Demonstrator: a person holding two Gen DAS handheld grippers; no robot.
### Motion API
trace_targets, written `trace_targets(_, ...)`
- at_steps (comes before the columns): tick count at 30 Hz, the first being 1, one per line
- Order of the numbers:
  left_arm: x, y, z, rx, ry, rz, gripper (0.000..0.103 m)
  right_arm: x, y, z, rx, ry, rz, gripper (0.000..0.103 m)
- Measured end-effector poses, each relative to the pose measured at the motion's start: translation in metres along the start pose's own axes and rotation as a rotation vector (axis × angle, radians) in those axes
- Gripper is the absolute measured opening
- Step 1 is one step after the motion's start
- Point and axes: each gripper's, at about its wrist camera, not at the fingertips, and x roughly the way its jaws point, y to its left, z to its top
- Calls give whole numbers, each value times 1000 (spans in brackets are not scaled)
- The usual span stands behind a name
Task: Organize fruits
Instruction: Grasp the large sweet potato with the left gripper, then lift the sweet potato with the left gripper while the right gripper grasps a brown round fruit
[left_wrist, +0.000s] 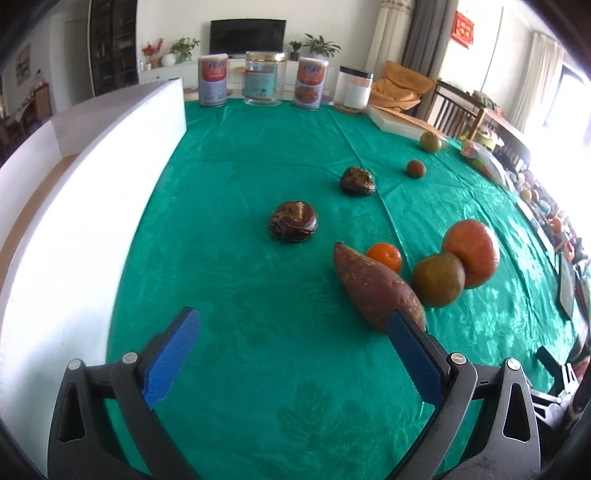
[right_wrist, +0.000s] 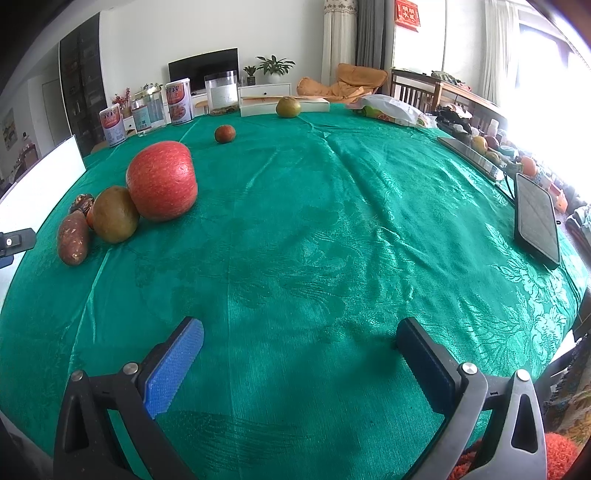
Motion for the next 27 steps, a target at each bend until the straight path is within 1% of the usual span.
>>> trace_targets(3,13,-19,11,13,53,-81,102,1,0,0,1,-5,-2,103)
trace_targets(5,25,-38,14,55,95,-106,101,0,0,-1,0,-9,-1,103)
trace_targets(7,36,-51,15,78,105,-72,100,0,0,-2,-2,-12,1,103)
trace_targets(9,45,-55,14,70,119,-33,98,0,-1,-3,-5,-14,4,103)
trace_targets(10,47,-53,12,57,128,-30,89,-2,0,-5,-7,-14,5,103)
trace_targets(11,49,-50,11,42,138,-43,85,-2,-1,-5,-8,-14,6,103)
trace_targets(12,49,-47,9,29,149,-83,74,-2,-1,-5,-9,-14,8,103)
trace_targets(13,49,-45,8,24,158,-109,60,-2,-1,-5,-9,-13,8,103)
trace_targets(14,46,-45,7,39,154,-111,51,-2,-1,-5,-8,-12,8,103)
trace_targets(15,44,-46,7,59,155,-98,47,-2,-1,-5,-7,-11,7,103)
trace_targets(16,42,-44,6,72,157,-97,46,-2,0,-4,-6,-10,6,103)
trace_targets(18,37,-36,5,66,173,-127,45,-1,0,-4,-5,-7,5,103)
trace_targets(20,29,-27,1,59,188,-142,45,-1,0,-3,-7,-3,6,103)
trace_targets(23,15,-13,-9,76,207,-138,45,-1,-1,-3,-10,-5,8,103)
trace_targets(26,4,-5,-21,122,222,-117,45,-1,-1,-4,-16,-11,17,103)
trace_targets(27,1,-4,-25,138,223,-109,45,-1,-2,-4,-22,-9,34,103)
